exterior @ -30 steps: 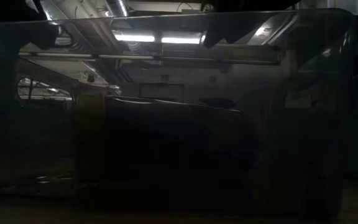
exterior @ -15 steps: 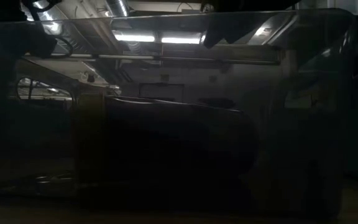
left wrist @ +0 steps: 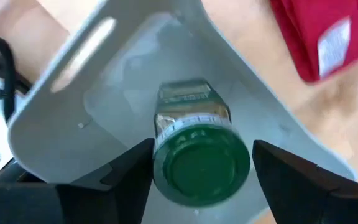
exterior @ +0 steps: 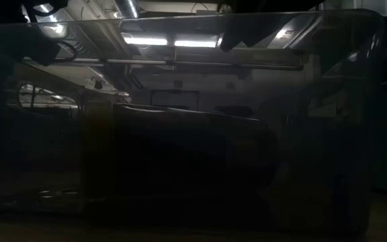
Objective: Sort spices by type
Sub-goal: Put the top green seasoning bottle into the gray bin, then put the green seasoning bottle into the gray bin
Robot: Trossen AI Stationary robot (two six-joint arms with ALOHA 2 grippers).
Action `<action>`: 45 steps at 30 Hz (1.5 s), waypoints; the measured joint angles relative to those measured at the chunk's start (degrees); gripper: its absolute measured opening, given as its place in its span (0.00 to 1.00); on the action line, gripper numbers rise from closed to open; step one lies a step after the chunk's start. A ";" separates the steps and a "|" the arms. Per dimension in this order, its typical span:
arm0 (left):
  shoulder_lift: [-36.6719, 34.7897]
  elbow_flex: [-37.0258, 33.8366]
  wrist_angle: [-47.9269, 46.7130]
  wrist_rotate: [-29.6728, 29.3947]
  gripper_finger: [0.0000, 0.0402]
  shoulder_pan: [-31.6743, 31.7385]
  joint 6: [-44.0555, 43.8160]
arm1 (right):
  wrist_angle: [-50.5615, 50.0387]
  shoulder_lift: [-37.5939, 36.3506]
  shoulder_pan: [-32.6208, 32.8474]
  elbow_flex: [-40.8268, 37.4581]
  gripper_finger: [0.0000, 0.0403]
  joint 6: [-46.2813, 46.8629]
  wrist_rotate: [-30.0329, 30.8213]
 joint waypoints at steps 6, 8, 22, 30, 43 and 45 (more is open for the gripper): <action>-0.22 1.26 -0.34 5.10 0.63 0.02 2.24 | 0.00 0.00 0.01 0.00 0.67 0.00 0.00; -0.44 1.90 -1.03 5.29 0.63 0.04 2.22 | 0.00 0.00 0.00 0.00 0.67 0.00 0.00; -2.98 6.50 -6.89 12.62 0.64 -1.05 -6.96 | -0.30 0.00 0.00 0.00 0.67 0.00 -0.02; -3.10 6.57 0.91 19.90 0.64 -11.61 -24.36 | -0.26 0.00 0.00 0.00 0.67 0.00 -0.04; 4.09 6.57 16.81 19.88 0.64 -32.71 -51.81 | 0.26 0.00 0.02 0.00 0.67 0.01 -0.04; 6.20 6.57 19.33 19.64 0.64 -34.87 -53.17 | 0.26 0.00 0.02 0.00 0.67 0.02 -0.04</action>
